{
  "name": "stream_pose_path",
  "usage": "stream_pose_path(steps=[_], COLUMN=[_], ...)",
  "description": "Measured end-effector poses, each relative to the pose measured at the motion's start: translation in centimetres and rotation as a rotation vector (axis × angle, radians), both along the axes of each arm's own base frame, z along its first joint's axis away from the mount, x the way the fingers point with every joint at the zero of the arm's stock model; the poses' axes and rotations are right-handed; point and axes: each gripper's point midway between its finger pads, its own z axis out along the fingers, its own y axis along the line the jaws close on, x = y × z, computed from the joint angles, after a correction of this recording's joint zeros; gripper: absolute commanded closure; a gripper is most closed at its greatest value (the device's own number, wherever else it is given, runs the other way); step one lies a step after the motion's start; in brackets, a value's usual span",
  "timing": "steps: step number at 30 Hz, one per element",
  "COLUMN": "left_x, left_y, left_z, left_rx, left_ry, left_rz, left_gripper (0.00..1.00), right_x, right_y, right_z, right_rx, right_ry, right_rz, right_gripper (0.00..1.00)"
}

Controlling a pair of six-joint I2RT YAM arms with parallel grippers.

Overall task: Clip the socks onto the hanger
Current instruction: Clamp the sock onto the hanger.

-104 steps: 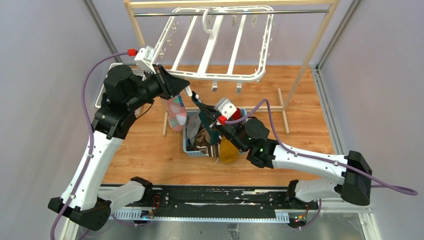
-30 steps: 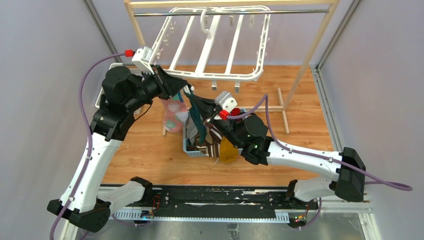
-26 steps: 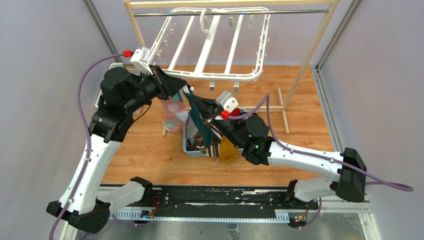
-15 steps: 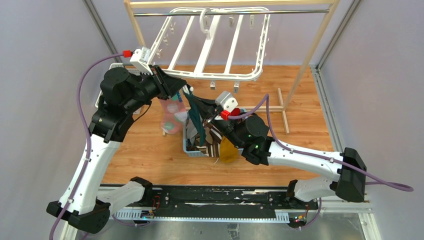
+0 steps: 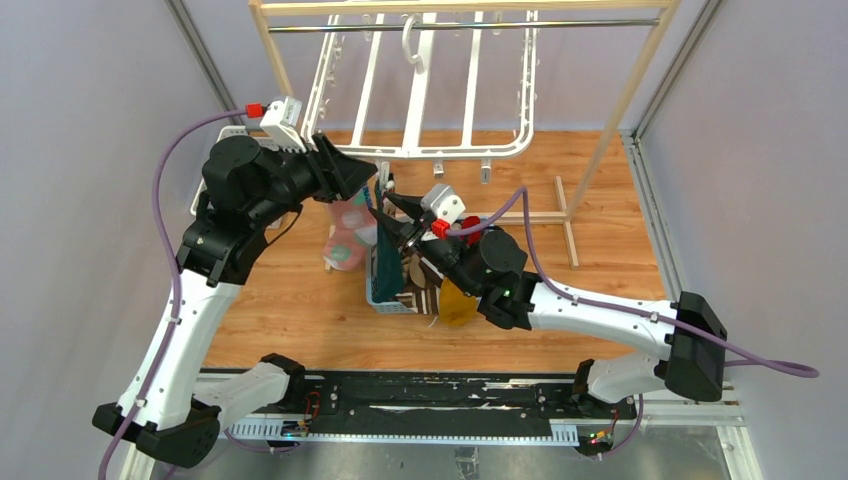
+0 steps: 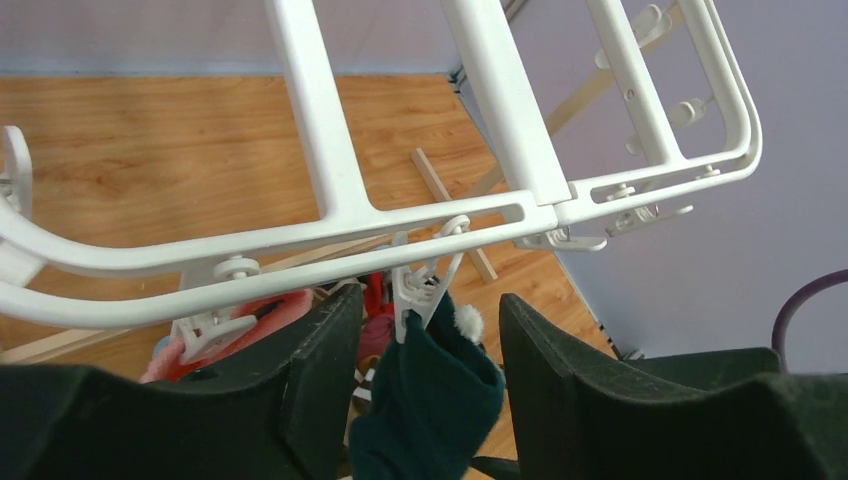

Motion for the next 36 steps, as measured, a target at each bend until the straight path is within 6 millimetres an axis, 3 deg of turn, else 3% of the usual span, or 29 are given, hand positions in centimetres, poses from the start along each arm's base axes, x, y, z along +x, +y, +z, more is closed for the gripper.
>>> stream_pose_path(steps=[6,13,23,28,36], left_x=[-0.2,-0.2,-0.4,-0.4,-0.5], left_y=[0.2,0.2,0.3,0.3,0.2], left_z=[-0.2,-0.3,-0.1,-0.1,-0.1], left_rx=[0.006,0.010,0.008,0.007,0.006], left_ry=[0.002,0.005,-0.001,-0.002,-0.001], left_rz=[0.003,0.006,0.005,0.005,-0.001], left_gripper=[0.47,0.50,0.51,0.51,0.51], right_x=[-0.4,-0.9,3.8,4.8,6.0], right_y=[-0.7,-5.4,-13.0,-13.9,-11.7], right_z=[-0.5,-0.9,-3.1,-3.3,-4.5], right_rx=[0.001,0.035,0.033,0.026,0.001], right_ry=[0.034,0.084,0.161,0.163,0.157], right_rz=[0.012,-0.024,-0.231,-0.254,-0.224], right_gripper=[0.46,0.46,0.48,0.49,0.50])
